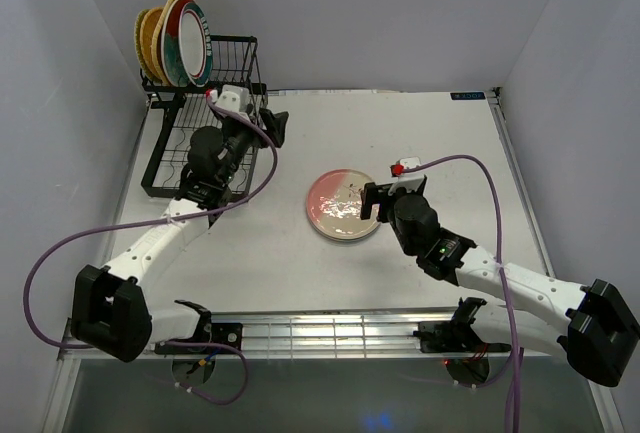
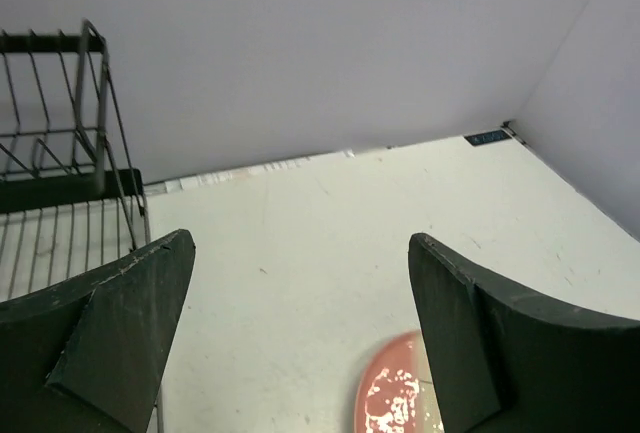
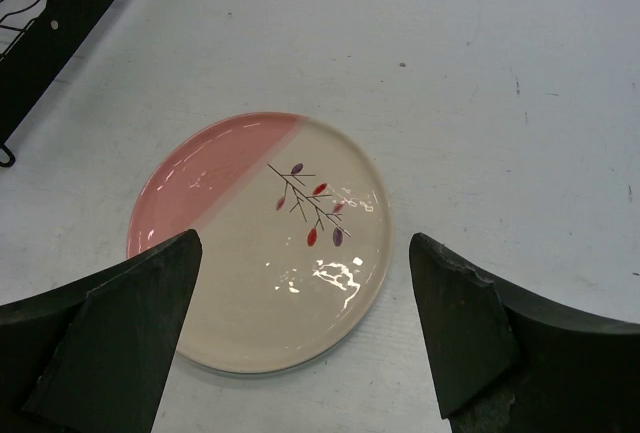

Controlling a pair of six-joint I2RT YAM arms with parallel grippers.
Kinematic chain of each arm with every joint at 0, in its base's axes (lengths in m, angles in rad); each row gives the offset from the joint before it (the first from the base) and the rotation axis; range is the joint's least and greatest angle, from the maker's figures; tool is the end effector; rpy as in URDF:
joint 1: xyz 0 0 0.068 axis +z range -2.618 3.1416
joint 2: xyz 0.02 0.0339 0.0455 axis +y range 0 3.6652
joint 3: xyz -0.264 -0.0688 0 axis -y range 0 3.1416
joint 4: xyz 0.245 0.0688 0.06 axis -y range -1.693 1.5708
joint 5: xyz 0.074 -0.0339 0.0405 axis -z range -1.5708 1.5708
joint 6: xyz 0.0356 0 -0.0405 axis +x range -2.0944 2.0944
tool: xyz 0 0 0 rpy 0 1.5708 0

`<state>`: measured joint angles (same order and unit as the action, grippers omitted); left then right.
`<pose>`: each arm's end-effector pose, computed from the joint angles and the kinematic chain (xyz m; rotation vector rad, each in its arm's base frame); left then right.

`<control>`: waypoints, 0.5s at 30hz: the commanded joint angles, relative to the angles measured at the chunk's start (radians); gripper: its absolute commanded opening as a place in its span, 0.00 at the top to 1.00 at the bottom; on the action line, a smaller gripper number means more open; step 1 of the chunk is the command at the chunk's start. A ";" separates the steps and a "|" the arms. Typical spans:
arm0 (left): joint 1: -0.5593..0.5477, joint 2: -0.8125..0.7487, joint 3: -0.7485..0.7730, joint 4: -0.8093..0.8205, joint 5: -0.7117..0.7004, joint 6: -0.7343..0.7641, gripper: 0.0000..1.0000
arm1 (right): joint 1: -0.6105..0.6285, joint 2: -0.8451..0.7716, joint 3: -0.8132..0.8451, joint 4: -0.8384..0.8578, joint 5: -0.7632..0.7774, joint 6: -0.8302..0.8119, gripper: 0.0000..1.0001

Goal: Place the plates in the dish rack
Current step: Pick up the plate at the center of the board.

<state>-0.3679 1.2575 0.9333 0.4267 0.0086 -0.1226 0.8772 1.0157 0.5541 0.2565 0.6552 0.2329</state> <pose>0.2789 -0.1078 0.3547 0.1882 1.4692 -0.4047 0.1618 0.1607 0.2616 -0.0912 1.7363 0.2343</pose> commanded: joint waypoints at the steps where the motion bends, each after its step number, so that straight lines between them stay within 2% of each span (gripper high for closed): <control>1: -0.029 -0.029 -0.040 0.037 -0.010 -0.051 0.02 | -0.004 -0.022 0.046 0.007 -0.023 0.005 0.10; 5: -0.031 -0.033 -0.129 0.118 -0.021 -0.045 0.02 | -0.003 -0.029 0.047 0.003 -0.054 -0.001 0.10; 9: -0.029 -0.093 -0.278 0.282 -0.010 -0.069 0.02 | -0.004 -0.025 0.059 -0.008 -0.097 -0.018 0.10; 13: -0.029 -0.110 -0.295 0.291 -0.025 -0.086 0.02 | -0.004 0.021 0.079 -0.019 -0.149 -0.064 0.10; 15: -0.031 -0.110 -0.301 0.297 -0.076 -0.086 0.02 | -0.003 0.052 0.092 -0.025 -0.202 -0.086 0.10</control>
<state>-0.3969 1.1862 0.6308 0.6434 -0.0158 -0.1875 0.8772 1.0328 0.5903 0.2298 0.5312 0.1932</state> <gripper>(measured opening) 0.979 0.900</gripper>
